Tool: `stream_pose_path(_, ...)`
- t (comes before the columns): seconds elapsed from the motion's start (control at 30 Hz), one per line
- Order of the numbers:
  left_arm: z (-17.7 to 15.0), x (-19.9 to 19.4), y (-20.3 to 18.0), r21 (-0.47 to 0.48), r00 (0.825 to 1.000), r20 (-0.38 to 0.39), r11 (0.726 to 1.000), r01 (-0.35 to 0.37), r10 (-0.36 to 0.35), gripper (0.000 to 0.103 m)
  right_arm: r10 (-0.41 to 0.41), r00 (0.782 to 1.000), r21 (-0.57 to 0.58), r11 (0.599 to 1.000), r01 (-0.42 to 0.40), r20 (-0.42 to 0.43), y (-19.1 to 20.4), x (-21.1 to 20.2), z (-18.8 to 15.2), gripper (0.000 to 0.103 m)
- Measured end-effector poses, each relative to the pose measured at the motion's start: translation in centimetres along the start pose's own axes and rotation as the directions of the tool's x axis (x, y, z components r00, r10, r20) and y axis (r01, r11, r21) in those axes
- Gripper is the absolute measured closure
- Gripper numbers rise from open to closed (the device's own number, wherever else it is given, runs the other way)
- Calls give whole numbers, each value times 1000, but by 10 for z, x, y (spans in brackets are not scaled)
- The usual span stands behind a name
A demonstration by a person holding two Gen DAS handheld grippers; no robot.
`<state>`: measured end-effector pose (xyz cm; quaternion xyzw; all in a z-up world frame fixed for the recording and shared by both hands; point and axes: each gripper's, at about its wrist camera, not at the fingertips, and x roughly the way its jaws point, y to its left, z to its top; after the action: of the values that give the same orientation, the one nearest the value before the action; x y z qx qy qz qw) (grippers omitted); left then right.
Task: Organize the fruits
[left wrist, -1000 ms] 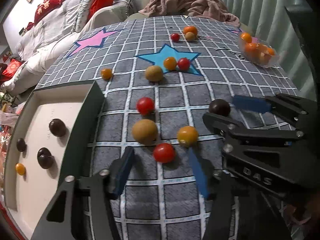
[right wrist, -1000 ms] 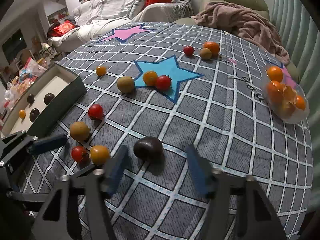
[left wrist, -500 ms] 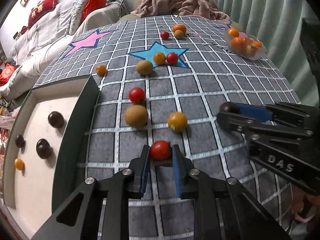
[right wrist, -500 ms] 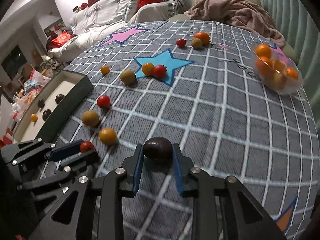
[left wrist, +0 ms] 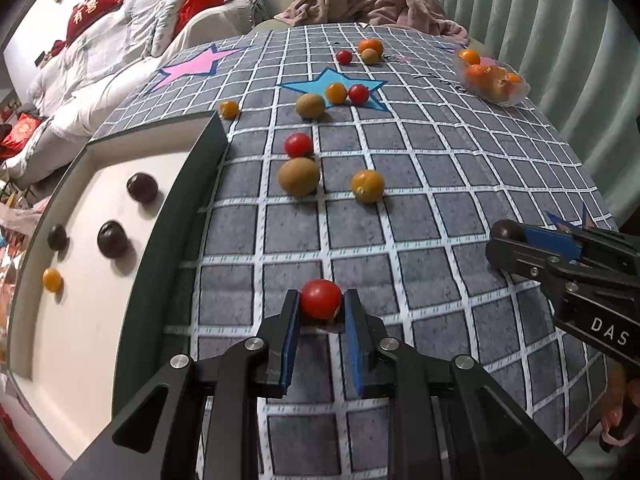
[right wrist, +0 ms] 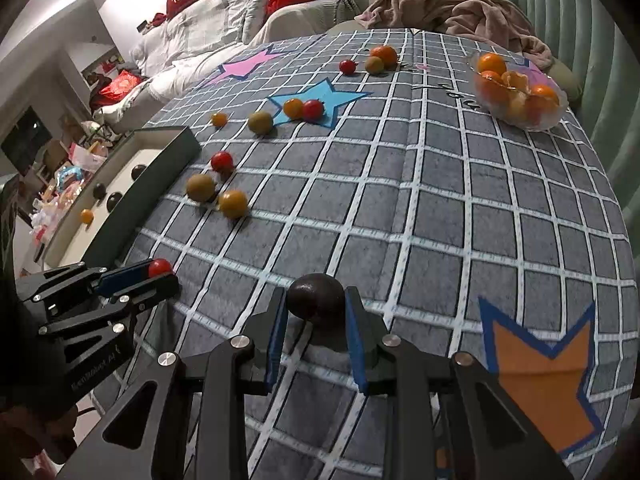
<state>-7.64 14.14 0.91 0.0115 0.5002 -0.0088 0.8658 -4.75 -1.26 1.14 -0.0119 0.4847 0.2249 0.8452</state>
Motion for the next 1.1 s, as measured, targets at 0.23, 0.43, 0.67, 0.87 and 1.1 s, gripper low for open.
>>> stream_pose_path(0.23, -5, -17, 11, -18, 1000, 19, 1000, 12, -12, 80, 2, 1000, -14, 1000, -2, 9, 14, -13, 4, 72)
stream_pose_path(0.43, -5, -35, 27, -45, 998, 49, 999, 27, -25, 80, 21, 1000, -28, 999, -21, 8, 34, -18, 13, 72)
stream_pose_path(0.67, -6, -57, 55, -79, 994, 104, 996, 37, -28, 80, 40, 999, -50, 998, -40, 6, 60, -21, 26, 72)
stream_pose_path(0.87, -6, -72, 86, -120, 990, 143, 992, 27, -10, 80, 63, 998, -79, 995, -63, 1, 88, -20, 38, 72)
stream_pose_path(1.1, -13, -77, 138, -202, 987, 153, 979, -18, 50, 80, 91, 996, -132, 987, -92, -13, 127, -13, 52, 72)
